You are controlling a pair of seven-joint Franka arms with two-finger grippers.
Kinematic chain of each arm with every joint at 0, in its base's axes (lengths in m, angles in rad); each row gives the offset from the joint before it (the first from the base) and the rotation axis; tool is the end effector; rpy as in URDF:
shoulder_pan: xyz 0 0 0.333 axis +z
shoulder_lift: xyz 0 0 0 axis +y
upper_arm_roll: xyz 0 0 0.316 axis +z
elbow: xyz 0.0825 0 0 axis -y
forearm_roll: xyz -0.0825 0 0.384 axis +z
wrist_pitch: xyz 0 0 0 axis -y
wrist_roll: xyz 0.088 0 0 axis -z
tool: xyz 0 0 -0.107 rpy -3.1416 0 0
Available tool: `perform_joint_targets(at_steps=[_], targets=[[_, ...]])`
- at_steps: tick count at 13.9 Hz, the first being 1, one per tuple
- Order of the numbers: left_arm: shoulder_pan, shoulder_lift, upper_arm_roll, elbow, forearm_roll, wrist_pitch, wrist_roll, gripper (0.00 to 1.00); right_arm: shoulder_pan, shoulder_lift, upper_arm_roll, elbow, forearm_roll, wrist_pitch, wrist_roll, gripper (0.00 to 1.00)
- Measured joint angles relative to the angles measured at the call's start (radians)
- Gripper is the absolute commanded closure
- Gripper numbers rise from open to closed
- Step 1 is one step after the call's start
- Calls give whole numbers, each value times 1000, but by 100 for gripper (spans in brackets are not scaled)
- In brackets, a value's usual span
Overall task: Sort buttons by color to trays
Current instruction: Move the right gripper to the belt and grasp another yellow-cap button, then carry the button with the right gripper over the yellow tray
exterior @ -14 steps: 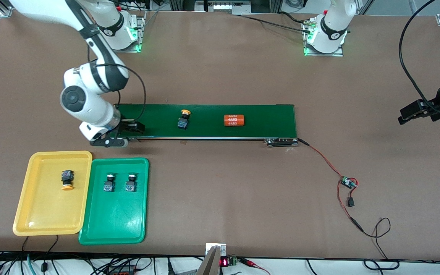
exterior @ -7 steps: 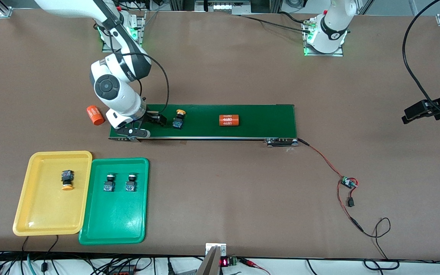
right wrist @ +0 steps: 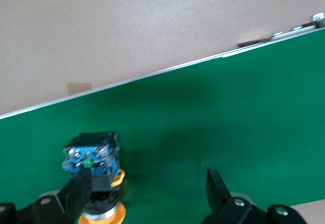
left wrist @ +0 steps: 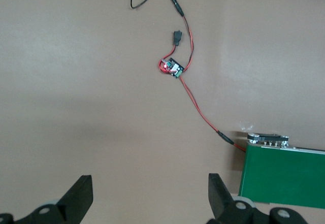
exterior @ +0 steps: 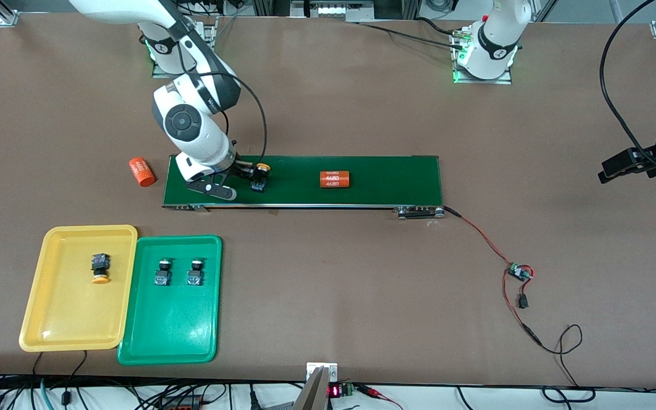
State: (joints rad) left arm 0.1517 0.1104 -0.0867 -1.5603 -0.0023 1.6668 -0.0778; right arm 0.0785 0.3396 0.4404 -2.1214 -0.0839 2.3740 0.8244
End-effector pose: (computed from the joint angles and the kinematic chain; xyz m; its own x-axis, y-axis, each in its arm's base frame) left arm 0.5932 0.0410 0.5747 0.9897 0.1430 -0.0044 0.1431 -0.9896 0.0115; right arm 0.4963 0.2798 0.2605 0.9616 -0.2565 -0.0975 -0.2598 -0.9654 -0.0232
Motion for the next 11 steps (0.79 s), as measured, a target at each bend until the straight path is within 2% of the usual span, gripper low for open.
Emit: perform_joint_targets(at_steps=[7,9,10,11], targets=[[-5,-4,-15,1,0,-5,0,0,5,14,-1,0,-2,0,-149,1],[-6,-10,-24,1,0,-6,0,0,5,25,-1,0,-3,0,-163,12],[-6,-12,-29,1,0,-7,0,0,5,29,-2,0,-3,0,-166,23],[-7,-13,-33,1,0,-8,0,0,5,32,-3,0,-3,1,-170,40]])
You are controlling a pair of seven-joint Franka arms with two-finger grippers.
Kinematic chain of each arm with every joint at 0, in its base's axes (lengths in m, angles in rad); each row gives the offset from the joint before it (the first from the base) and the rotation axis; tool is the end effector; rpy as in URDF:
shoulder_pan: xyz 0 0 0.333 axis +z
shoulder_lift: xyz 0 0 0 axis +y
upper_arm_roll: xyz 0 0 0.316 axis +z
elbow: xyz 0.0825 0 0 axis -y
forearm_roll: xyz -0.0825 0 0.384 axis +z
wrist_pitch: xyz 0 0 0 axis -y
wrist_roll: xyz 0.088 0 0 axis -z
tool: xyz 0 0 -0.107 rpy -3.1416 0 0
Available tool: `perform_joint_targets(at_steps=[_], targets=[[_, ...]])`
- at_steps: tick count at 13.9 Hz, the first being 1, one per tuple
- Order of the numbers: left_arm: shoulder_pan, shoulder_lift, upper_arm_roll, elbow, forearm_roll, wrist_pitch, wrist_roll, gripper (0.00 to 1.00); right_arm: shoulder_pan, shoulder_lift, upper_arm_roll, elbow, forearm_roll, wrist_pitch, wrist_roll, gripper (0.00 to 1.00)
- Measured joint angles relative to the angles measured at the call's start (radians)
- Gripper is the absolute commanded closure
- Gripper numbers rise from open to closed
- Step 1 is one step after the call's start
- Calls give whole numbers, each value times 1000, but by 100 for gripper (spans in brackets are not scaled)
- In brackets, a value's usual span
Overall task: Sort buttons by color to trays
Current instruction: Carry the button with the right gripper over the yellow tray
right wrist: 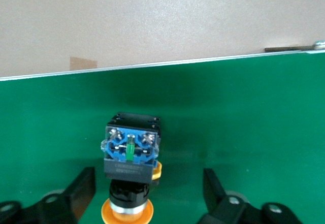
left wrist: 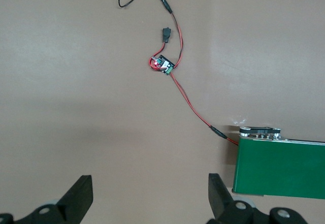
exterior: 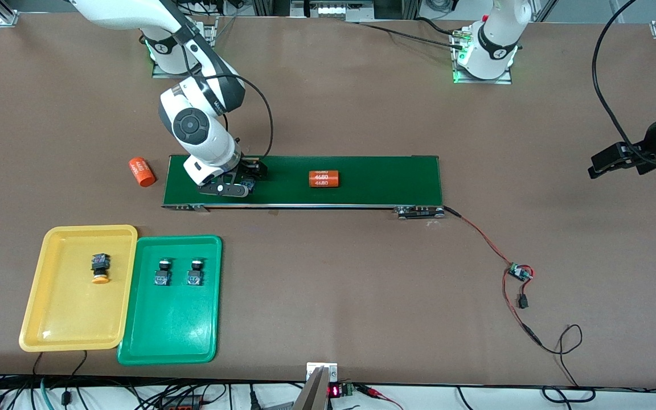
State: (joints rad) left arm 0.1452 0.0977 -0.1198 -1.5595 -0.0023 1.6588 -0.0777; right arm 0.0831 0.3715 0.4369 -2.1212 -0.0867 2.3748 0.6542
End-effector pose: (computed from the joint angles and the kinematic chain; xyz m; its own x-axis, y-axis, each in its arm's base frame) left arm 0.5903 0.0180 0.5820 0.9946 0.1037 0.0012 0.1037 -0.9945 0.0141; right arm 0.4936 0.2801 0.2439 0.9889 -0.0865 -0.1212 -0.0909 -0.9953 -0.0320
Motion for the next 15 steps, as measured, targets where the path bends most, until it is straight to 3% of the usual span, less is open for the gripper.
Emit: perform_joint_targets(at_steps=[3,5,8,11,15], targets=[[0,0,-5,0,0,-1,0,0,-1,1,-6,2,0,0,-42,68],[0,0,-6,0,0,-1,1,0,-6,1,-10,3,0,1,-67,80],[0,-1,-10,0,0,-3,1,0,-34,-1,-14,55,-2,-44,-109,83],[0,-4,-11,0,0,-7,1,0,-60,-7,-30,228,-12,-231,-235,82],[0,-8,-11,0,0,-9,1,0,-106,12,-120,404,-13,-316,-420,82]])
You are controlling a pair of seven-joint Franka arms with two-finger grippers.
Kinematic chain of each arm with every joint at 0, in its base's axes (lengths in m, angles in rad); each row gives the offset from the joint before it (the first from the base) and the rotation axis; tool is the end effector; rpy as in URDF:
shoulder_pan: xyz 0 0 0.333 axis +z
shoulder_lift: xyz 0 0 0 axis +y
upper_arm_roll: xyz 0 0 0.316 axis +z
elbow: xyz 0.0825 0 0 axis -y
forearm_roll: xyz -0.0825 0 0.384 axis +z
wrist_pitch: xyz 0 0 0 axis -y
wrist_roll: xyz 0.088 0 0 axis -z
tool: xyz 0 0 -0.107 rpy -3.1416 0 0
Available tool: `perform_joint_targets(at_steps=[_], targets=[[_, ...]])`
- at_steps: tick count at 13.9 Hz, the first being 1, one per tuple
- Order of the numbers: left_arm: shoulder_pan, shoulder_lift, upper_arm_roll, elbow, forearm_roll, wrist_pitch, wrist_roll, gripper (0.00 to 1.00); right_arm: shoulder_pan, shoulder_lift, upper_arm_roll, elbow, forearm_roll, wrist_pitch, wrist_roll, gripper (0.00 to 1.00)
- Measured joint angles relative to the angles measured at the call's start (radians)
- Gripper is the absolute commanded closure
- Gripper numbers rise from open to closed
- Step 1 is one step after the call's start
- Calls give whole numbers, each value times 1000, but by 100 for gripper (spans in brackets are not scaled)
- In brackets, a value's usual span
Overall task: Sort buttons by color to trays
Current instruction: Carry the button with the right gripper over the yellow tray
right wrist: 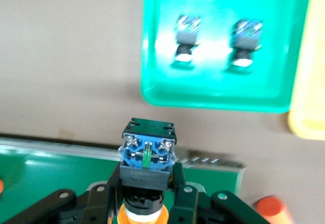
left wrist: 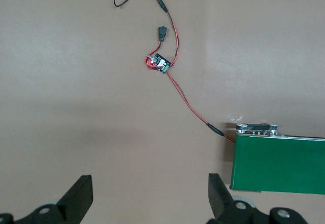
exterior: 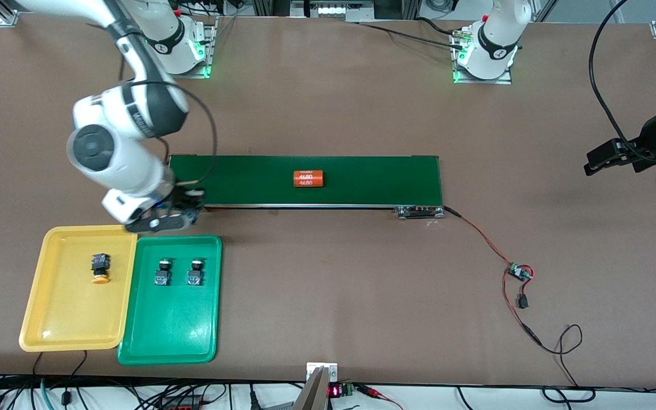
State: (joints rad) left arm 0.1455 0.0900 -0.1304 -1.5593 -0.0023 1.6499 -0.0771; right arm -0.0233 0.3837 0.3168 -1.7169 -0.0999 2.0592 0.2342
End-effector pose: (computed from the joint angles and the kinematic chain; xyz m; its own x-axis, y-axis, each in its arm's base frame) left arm 0.5876 0.0119 0.5859 0.9957 0.0928 0.0003 0.0928 -0.9956 0.0141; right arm 0.6297 0.1652 0.3724 0.9958 0.0870 -0.0267 0.0864 -0.9960 -0.0242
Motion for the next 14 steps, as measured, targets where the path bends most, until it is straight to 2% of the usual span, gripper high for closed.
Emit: perform_joint_targets(at_steps=[5,7,9,14], targets=[[0,-10,-1,-12,0,1,0,0,-8,160,-178,132,-1,4,-249,81],[-4,-28,1,-31,0,3,0,0,-12,218,-225,175,0,8,-304,80],[-24,-35,30,-39,0,5,0,0,-21,258,-251,199,0,34,-335,80],[-40,-32,54,-38,0,12,0,0,-34,297,-255,208,0,81,-354,79]])
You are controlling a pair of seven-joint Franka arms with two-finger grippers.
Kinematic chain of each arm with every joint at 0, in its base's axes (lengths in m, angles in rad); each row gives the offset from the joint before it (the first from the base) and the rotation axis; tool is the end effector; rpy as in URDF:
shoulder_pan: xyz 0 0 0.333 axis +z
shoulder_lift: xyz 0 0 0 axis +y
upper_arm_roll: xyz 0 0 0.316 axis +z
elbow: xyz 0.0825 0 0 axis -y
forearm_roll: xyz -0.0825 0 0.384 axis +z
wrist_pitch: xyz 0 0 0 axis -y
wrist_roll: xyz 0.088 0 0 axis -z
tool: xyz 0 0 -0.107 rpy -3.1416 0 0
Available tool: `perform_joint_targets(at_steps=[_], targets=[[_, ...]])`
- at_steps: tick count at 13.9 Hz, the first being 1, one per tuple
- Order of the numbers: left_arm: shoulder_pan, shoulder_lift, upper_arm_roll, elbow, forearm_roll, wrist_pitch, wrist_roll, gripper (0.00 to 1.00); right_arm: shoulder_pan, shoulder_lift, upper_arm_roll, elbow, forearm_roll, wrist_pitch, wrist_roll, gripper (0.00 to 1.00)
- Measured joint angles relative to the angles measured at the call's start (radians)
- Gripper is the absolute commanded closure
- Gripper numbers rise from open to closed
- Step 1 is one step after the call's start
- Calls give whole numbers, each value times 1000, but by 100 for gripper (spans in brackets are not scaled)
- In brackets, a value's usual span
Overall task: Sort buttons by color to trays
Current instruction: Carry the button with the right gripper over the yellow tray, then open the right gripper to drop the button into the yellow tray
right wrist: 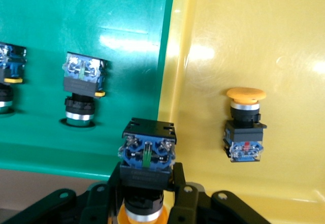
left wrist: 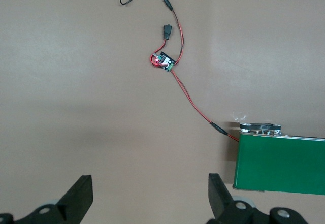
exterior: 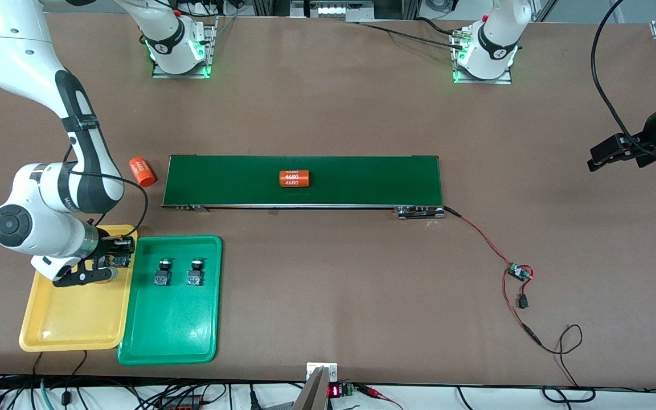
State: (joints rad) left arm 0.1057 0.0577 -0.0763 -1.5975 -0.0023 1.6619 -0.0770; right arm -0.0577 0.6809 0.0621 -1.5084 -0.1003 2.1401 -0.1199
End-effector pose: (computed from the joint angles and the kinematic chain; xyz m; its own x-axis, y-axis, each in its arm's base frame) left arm 0.5786 0.0180 0.5872 0.9943 0.1066 0.0063 0.1065 -0.9943 0.0072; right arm 0.7065 -0.0081 0.2607 0.9848 0.1655 -0.0531 0.1676 -0.9852 0.0366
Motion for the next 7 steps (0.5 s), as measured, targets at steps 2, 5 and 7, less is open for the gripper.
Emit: perform_joint_targets(at_steps=[2,5,7], targets=[[0,0,0,0,0,1,0,0,-14,17,-1,0,0,34,-25,78],[-2,-1,0,0,0,2,0,0,-42,41,-3,0,0,70,-66,69],[-2,-1,0,0,0,2,0,0,-54,46,-3,1,0,78,-78,32]])
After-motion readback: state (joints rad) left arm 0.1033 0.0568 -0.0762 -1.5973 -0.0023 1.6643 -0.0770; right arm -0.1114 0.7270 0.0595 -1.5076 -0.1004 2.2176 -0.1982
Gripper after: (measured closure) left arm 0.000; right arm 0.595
